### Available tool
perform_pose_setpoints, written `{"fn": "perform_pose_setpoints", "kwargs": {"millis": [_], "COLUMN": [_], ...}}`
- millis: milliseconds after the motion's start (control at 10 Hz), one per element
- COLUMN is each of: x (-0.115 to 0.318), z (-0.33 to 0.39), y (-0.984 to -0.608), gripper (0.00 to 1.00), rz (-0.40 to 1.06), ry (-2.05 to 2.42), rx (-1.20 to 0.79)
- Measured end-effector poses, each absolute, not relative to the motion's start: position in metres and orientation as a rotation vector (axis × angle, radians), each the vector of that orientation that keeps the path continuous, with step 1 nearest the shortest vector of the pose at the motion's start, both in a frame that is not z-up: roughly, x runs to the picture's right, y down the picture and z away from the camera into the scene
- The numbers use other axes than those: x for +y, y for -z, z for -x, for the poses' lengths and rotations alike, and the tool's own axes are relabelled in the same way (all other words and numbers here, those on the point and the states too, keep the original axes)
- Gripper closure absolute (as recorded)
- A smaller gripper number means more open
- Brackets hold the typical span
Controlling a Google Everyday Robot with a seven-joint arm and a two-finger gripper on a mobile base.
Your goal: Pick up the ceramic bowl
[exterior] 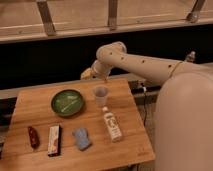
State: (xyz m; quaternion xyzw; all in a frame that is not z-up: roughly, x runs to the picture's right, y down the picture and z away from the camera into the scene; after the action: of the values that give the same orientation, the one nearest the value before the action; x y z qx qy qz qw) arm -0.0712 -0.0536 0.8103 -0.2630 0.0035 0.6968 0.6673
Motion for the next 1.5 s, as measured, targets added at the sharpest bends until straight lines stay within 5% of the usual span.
{"fn": "perform_pose_setpoints", "kwargs": {"millis": [500,1100,1500], "x": [-0.084,-0.046,-0.046], "z": [0.122,0.164,0.162], "y": [-0.800,-0.849,-0.849], "gripper": [0.20,0.20,0.20], "rz": [0.549,0.670,0.671], "ry": [-1.334,-1.210,-1.212], "rx": [-0.018,-0.017,-0.015]}}
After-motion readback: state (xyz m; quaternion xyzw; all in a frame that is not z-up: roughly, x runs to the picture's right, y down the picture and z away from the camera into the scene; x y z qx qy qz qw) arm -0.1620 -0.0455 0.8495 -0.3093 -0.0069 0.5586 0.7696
